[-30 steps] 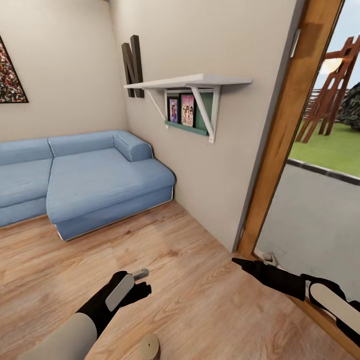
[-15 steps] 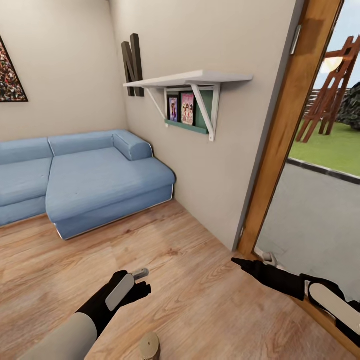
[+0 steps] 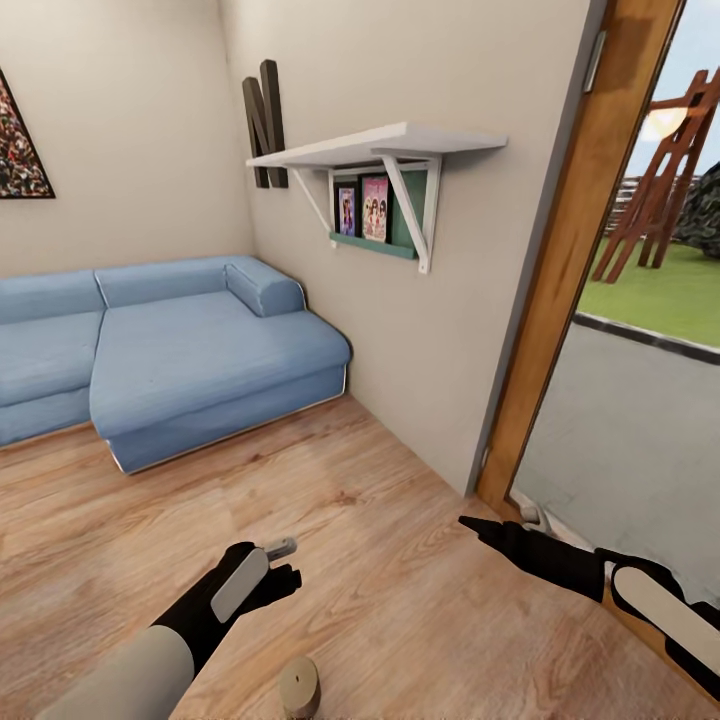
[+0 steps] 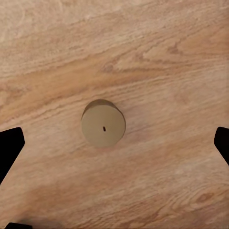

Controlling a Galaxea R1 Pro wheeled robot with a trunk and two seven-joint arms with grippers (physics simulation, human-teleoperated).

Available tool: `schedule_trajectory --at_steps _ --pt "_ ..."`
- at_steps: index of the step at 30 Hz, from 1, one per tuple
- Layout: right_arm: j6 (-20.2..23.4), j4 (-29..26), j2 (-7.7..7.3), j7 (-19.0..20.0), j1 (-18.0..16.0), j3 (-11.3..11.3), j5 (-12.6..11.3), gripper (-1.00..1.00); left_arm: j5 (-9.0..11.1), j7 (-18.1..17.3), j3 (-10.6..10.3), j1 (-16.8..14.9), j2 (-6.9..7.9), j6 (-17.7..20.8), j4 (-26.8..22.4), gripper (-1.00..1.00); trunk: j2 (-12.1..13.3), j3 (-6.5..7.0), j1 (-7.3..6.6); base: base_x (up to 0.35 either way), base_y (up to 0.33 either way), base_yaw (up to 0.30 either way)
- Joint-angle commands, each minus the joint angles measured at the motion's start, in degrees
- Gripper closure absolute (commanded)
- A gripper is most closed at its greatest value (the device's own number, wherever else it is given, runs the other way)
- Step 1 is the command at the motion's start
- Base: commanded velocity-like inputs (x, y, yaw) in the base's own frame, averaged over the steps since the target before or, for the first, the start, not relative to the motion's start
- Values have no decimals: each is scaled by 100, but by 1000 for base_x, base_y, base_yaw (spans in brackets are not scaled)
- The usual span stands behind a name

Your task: Place each of the two pumpkins and all three candles from the living room inside a cabinet in the living room (use any cabinet), then make sure every cabinet is closed, and position the cauldron so it is next to a table in the living room.

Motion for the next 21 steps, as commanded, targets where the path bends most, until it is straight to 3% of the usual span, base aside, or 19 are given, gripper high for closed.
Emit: schedule_trajectory --at_steps 1,12,21 --pt "8 1 -5 7 -8 12 -32 -100 59 55 -35 -5 6 0 -10 -100 -44 -24 22 0 0 0" --pt "0 1 3 -1 -8 12 -32 -100 53 55 -35 -5 19 -16 -15 -100 -485 -221 263 0 0 0" --pt "10 -119 4 43 -8 27 -7 -100 50 55 -34 -12 251 -34 -14 -100 -846 -383 461 0 0 0"
